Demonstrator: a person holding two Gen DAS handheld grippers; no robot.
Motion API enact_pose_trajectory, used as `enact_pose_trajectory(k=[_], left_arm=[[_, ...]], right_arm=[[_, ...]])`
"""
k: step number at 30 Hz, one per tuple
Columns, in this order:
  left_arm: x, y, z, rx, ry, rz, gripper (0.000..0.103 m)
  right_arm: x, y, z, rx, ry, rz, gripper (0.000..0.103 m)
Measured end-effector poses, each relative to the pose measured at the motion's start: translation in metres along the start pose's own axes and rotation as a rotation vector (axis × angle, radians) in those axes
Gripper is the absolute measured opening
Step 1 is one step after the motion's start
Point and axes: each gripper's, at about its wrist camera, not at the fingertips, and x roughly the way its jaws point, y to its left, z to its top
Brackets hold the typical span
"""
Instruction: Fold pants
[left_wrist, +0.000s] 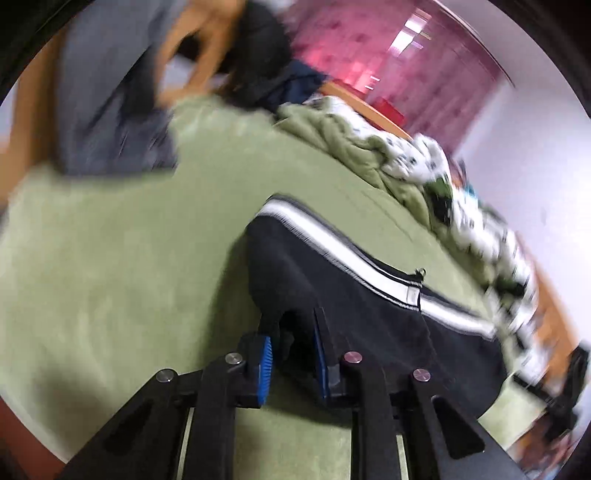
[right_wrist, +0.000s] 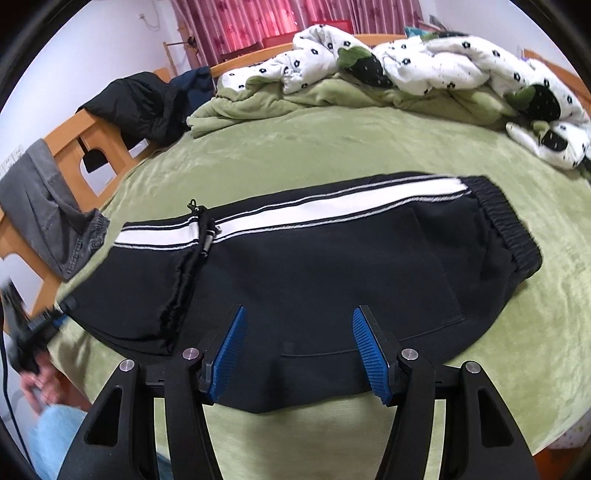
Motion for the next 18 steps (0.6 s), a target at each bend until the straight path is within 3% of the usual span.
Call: enact_pose_trajectory(k=[2, 6, 9, 14, 18], left_arm=[[-0.005, -0.030, 0.011, 0.124, -0.008, 0.035, 0.017], [-0.010, -0.068, 0.031, 0.116, 0.013, -0.029, 0.016], [-0.010, -0.108, 0.030, 0.175, -0.015, -0.035, 0.015], [-0.002, -0.183, -0.005, 0.283, 0.007, -0.147, 0.015], [0.026, -0.230, -0.051, 0.338, 0.104, -0.241, 0.015]], right_arm=[[-0.002, -0.004, -0.002, -0.017, -0.004, 0.005, 0.059], [-0.006, -0.016, -0.007, -0.028, -0.009, 0.020, 0.059], [-0.011, -0.024, -0.010, -0.023, -0.025, 0.014, 0.059], [-0.019, -0.050, -0.016, 0.049, -0.045, 0.022, 0.059], [-0.026, -0.066, -0.020, 0.103, -0.065, 0.030, 0.059]])
